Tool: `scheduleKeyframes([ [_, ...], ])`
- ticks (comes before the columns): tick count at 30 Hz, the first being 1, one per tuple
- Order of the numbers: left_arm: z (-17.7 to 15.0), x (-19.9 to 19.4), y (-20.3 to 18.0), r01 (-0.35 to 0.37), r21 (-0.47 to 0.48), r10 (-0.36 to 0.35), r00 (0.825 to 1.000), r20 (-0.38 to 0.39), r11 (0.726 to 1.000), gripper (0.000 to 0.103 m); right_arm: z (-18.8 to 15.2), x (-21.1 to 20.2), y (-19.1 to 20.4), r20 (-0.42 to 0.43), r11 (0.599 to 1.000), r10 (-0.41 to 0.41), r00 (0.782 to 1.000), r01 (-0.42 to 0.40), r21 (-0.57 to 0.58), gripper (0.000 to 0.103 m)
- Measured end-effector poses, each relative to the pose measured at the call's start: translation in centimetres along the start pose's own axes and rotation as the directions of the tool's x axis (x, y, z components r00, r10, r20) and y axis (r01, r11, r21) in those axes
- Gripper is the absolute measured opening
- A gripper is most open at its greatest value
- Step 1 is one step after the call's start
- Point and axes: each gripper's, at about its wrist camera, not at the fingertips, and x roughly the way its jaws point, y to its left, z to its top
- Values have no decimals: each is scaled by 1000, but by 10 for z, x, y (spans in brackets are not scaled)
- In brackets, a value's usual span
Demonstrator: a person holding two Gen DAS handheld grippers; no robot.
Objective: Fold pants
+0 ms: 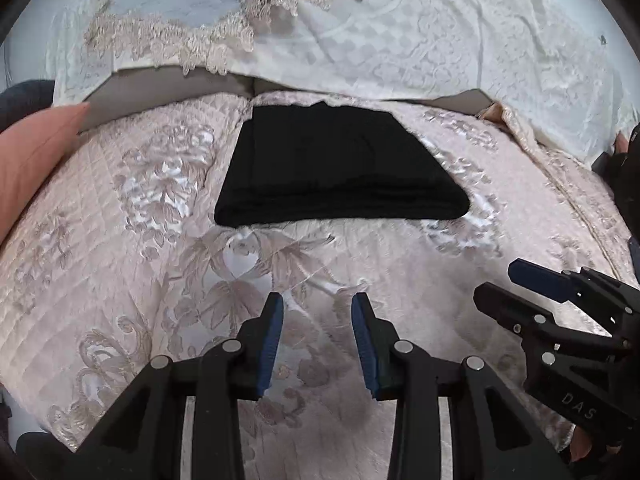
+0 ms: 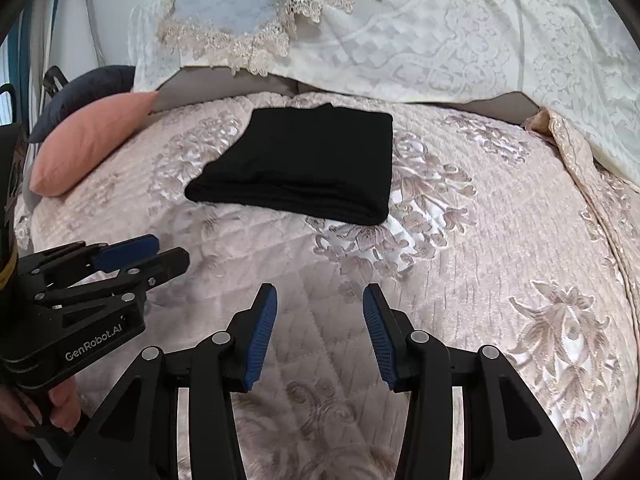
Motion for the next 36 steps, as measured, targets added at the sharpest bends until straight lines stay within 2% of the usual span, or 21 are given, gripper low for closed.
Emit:
scheduleKeyframes([
  [8,1,18,5,-12,-8,11,1000,-17,1000,39,4,28,4,-26,998,-31,999,30,-53,45],
  [14,0,26,5,-7,-4,7,1000,0,1000,49,5,38,1,-29,998,-34,999,32,-57,48],
  [16,0,27,4,1,1,-1,1000,2,1000,55,5,39,1,-29,998,-30,999,29,-54,49],
  [18,1,29,2,-3,11,3,1000,3,1000,57,5,40,0,-31,998,-27,999,25,-50,49],
  [36,1,29,4,6,0,-6,1000,8,1000,58,4,41,-2,-29,999,-16,999,15,-39,50],
])
